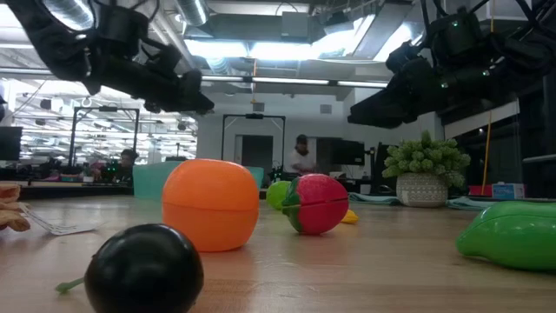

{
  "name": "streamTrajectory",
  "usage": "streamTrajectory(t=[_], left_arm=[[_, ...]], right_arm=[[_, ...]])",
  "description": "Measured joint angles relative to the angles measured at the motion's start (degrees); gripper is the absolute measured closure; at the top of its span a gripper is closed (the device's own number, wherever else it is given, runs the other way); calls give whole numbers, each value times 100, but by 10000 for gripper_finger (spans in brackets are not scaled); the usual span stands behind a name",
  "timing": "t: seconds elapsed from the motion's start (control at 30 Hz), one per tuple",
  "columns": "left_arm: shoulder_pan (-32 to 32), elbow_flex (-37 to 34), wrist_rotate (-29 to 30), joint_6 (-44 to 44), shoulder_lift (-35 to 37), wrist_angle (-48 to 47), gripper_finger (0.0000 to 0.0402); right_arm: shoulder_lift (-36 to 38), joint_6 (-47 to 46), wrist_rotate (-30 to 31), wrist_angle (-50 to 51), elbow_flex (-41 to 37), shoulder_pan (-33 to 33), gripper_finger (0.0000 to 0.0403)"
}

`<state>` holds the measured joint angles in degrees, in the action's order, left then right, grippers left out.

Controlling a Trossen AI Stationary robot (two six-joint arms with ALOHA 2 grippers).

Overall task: Pick and placing Produce into tupperware
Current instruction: Put the top red strawberry into the blue bin

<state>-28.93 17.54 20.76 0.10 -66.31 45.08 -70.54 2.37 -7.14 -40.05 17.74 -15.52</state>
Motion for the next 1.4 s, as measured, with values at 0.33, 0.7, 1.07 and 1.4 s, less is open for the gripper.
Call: streamTrajectory(t=[0.33,0.7,1.07,1.4], left_arm=[[-575,883,-899,27,-914,-546,273],[-765,2543,-1139,447,-924,-4464,269],[-952,3850,-1678,610,-924,-6939,273],[-1000,4410,-1753,655,-1603,-7822,273]], right_arm=[[-2,260,20,-102,0,-1,123],[-1,281,15,-90,0,-6,123],[-2,282,-5,-83,0,-6,123],[-2,282,-4,-83,0,-8,123]])
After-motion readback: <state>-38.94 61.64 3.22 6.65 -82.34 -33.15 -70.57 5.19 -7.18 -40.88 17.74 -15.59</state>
